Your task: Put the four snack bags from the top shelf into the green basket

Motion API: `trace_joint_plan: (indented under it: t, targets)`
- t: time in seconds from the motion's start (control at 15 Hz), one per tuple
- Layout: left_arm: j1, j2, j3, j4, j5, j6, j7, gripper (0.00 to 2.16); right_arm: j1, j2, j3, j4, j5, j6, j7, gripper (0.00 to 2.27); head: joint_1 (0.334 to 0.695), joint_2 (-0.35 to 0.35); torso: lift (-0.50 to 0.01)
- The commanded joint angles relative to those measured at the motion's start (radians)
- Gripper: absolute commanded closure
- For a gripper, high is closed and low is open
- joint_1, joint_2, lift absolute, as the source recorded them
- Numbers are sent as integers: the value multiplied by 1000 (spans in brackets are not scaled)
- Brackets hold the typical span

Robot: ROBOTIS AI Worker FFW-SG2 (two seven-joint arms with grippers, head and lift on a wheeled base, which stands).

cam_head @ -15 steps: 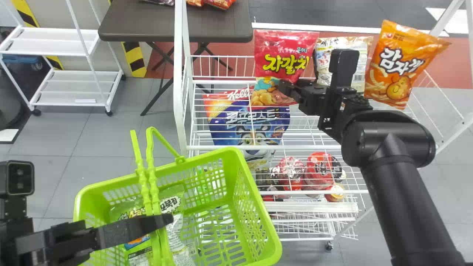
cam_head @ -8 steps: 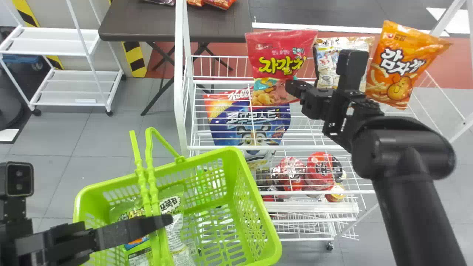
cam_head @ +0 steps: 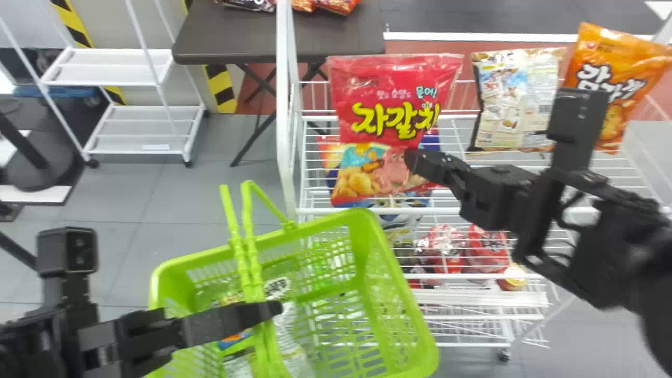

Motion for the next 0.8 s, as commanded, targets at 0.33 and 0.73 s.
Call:
trace_joint_plan:
  t: [0.33, 0.73]
  targets:
    - [-1, -2, -7, -7, -1, 3, -11, 2148, 50, 1, 88, -123, -169, 447, -25, 2256, 695, 224, -3]
    - [-4, 0, -18, -13, -2, 12, -11, 2148, -3, -2, 61, -121, -162, 471, -22, -2, 695, 284, -3]
